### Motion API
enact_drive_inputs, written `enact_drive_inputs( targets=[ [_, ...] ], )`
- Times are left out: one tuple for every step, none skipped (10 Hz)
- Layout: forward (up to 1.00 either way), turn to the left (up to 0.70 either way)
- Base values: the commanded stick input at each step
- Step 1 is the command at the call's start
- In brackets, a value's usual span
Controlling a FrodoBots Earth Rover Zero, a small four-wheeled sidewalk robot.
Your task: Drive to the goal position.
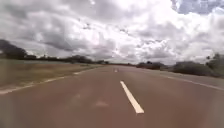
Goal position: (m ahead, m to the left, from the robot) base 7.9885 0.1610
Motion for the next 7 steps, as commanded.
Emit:
enact_drive_inputs(
  targets=[
    [1.00,-0.32],
    [1.00,-0.36],
    [1.00,0.00],
    [1.00,0.00],
    [1.00,0.00],
    [1.00,0.00],
    [1.00,0.00]
  ],
)
